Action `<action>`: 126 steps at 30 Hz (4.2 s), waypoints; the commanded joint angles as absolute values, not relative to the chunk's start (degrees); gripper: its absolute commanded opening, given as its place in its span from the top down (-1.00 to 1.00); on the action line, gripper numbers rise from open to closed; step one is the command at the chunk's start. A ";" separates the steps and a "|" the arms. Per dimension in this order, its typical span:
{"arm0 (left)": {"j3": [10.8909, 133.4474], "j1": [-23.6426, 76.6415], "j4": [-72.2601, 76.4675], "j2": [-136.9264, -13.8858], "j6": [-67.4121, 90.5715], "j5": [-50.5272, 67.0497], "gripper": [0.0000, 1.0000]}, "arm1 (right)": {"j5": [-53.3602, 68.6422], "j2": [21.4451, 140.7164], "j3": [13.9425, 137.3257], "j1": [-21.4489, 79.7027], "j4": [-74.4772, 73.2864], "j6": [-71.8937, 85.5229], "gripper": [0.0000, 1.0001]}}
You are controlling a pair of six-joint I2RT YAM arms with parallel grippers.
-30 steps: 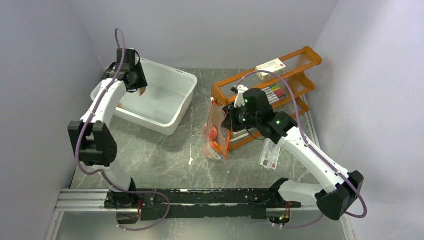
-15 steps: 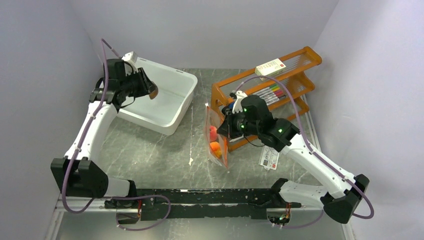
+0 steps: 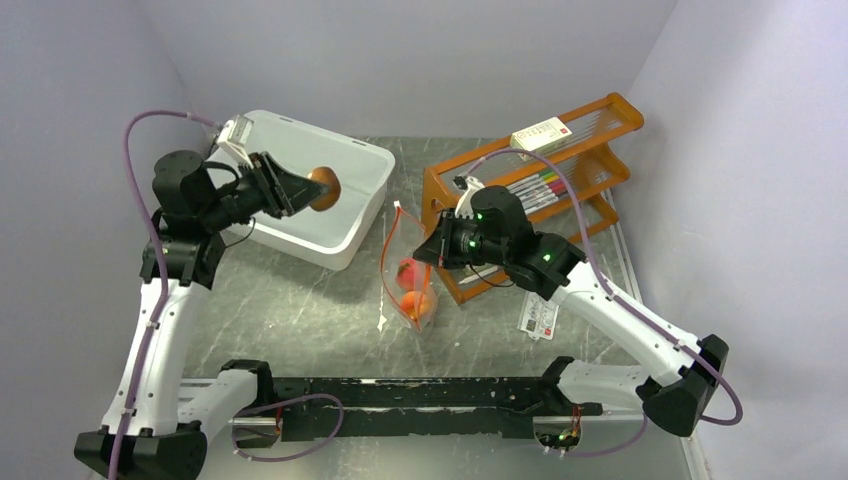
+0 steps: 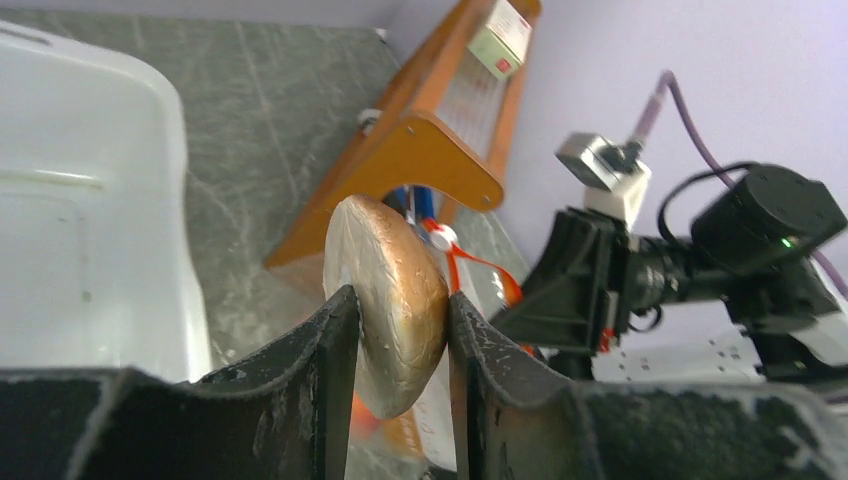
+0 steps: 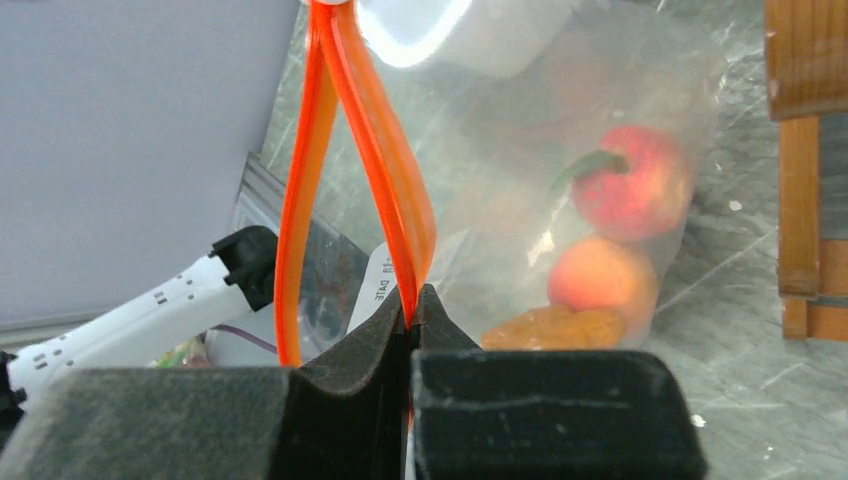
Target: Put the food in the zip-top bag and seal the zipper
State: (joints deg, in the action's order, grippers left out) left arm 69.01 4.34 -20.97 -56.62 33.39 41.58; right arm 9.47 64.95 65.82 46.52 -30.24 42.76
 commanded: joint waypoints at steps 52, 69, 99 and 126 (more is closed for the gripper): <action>47.65 18.51 -0.90 -56.88 48.32 51.24 0.23 | 5.72 71.75 64.76 48.21 -17.85 51.56 1.00; 51.81 21.57 -9.75 -59.98 40.96 44.65 -0.02 | 6.04 71.24 64.51 48.22 -18.17 50.45 1.00; 71.09 21.14 -35.47 -63.56 23.53 -1.04 -0.99 | 8.38 61.91 59.79 48.24 -22.35 32.43 1.00; 85.35 -1.06 -41.42 -102.81 46.05 -27.34 -0.68 | 4.53 57.75 63.87 48.22 -33.05 19.14 1.00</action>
